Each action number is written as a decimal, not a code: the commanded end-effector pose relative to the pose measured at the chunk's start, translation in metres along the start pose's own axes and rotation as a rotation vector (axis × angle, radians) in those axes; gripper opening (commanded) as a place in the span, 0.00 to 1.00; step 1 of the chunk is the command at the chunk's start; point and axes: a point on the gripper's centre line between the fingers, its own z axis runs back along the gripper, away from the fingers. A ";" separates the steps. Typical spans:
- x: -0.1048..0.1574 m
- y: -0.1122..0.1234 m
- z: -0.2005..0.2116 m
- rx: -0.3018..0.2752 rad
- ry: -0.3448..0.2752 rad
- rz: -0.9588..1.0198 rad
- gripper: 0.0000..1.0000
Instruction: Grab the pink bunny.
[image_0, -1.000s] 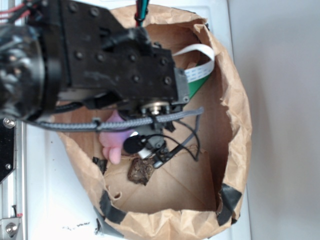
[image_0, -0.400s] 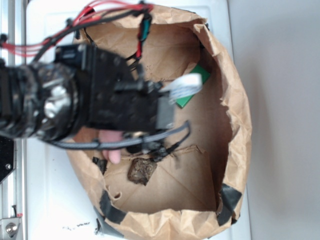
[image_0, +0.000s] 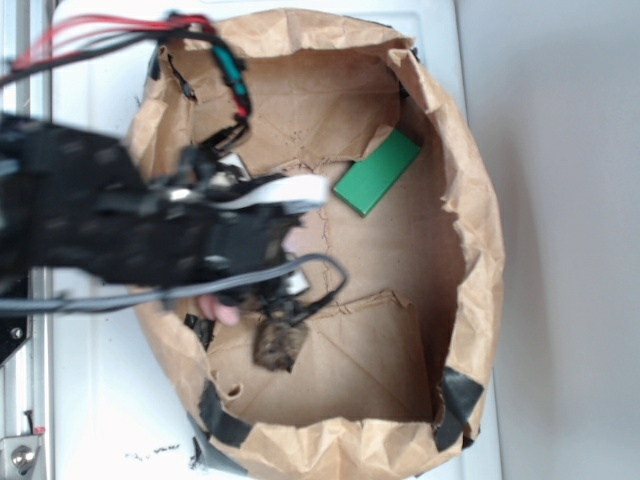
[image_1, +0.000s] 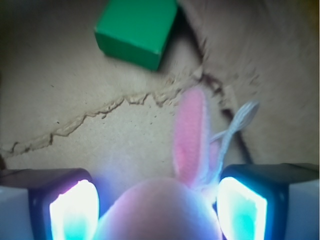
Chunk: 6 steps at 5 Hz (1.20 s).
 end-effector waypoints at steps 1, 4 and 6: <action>0.030 0.008 0.025 -0.050 -0.005 0.025 0.00; 0.061 0.021 0.083 -0.131 0.000 0.077 0.00; 0.090 0.020 0.131 -0.181 -0.032 -0.035 0.00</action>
